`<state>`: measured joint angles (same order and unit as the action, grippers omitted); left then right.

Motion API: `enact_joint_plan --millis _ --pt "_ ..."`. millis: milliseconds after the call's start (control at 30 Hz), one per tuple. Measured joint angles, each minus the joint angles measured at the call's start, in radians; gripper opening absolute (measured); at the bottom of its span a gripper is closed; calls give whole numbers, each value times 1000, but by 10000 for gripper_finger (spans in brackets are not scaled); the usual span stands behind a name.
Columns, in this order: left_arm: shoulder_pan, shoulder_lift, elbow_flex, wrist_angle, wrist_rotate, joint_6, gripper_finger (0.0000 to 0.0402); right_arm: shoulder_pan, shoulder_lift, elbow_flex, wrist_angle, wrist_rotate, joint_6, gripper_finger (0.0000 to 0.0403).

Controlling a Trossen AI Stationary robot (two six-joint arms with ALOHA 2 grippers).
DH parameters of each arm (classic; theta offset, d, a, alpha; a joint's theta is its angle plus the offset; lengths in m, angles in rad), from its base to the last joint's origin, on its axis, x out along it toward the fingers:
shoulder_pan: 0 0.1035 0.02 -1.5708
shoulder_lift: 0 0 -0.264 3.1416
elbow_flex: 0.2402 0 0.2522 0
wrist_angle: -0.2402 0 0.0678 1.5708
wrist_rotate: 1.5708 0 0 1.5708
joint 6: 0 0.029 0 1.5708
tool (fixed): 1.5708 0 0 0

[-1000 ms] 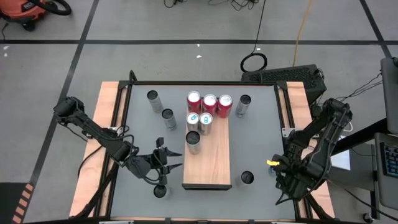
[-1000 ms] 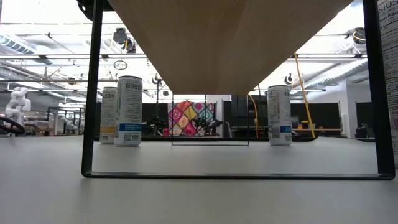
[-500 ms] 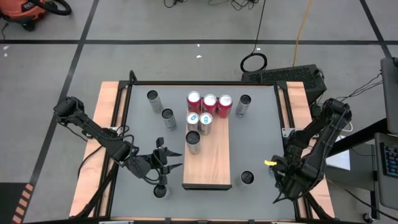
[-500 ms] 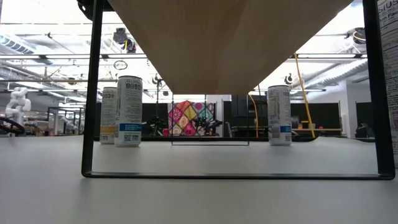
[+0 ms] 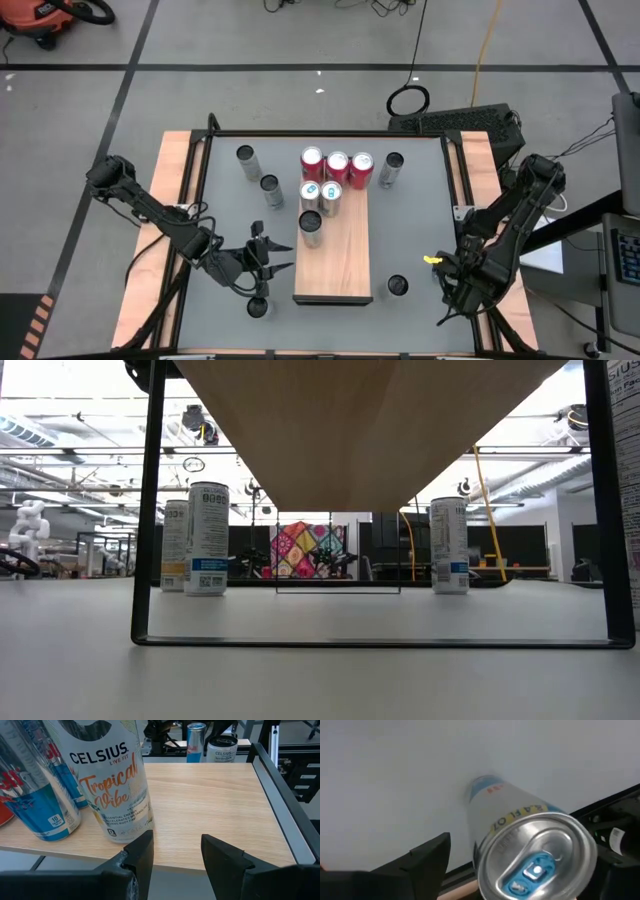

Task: Place canned beverage on shelf
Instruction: Put the blue soda can on the shelf aligned with the other red soda can

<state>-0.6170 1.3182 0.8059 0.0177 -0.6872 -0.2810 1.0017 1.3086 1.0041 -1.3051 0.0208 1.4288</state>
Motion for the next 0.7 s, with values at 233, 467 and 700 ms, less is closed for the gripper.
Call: enact_joint_plan --millis 233,467,700 --pt "0 0 0 0 0 0 166 0 -4 -14 23 0 21 233" --pt "0 0 0 9 1 -2 166 -1 -4 -4 22 0 22 196" --pt "0 0 0 48 1 6 166 -28 -3 135 -48 -3 -33 196"
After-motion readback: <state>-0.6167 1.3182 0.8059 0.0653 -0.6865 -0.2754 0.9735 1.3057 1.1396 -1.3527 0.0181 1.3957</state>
